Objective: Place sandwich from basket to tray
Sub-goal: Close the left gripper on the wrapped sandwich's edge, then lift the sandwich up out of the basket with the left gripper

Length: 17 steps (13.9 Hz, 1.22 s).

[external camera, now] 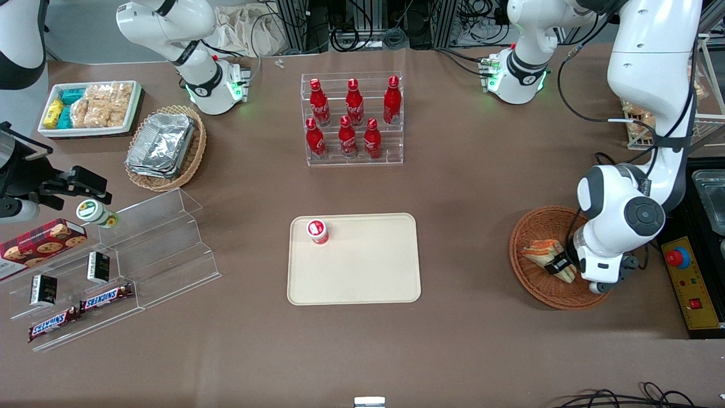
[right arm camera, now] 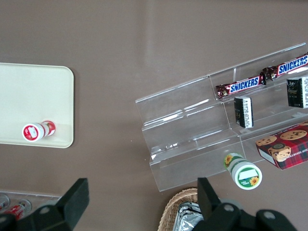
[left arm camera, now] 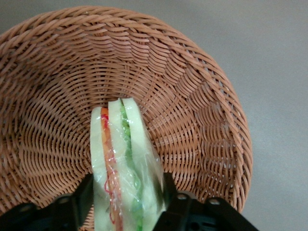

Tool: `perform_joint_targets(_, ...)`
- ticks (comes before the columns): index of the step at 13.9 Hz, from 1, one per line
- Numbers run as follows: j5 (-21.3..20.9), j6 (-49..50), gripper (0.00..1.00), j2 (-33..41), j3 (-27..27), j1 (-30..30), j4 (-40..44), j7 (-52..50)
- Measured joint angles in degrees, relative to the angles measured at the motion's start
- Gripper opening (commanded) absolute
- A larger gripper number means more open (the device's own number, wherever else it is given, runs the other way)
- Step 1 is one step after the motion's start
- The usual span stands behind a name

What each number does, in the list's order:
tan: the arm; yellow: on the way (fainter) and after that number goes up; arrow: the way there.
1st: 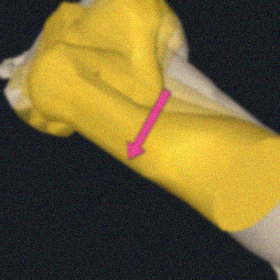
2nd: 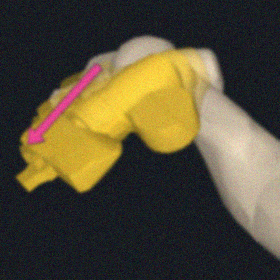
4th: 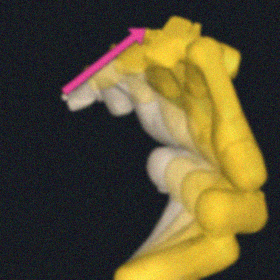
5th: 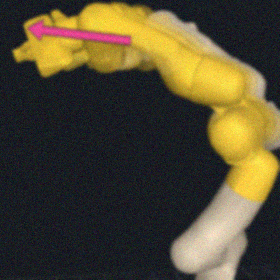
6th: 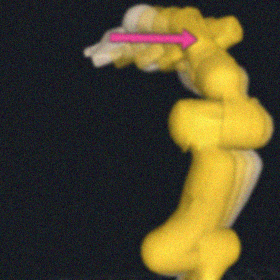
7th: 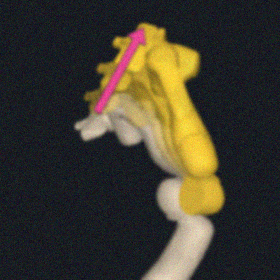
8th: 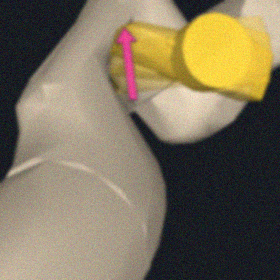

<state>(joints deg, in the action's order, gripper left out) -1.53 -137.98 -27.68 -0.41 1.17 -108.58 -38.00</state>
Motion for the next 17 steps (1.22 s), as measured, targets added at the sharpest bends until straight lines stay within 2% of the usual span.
perform_joint_targets(4,0.0,-0.1,0.0,0.1,-0.2,0.0,0.0,-1.0)
perform_joint_targets(6,0.0,1.2,0.0,0.5,-0.2,0.0,0.3,-1.0)
perform_joint_targets(8,0.0,7.2,0.0,2.3,-0.4,0.0,2.1,-1.0)
perform_joint_targets(11,0.0,21.8,0.0,7.7,-0.7,0.1,8.1,-1.0)
perform_joint_targets(15,0.0,45.3,0.0,13.0,-1.6,0.3,22.3,2.8)
perform_joint_targets(17,0.1,51.4,0.0,13.5,-3.3,0.5,27.7,5.6)
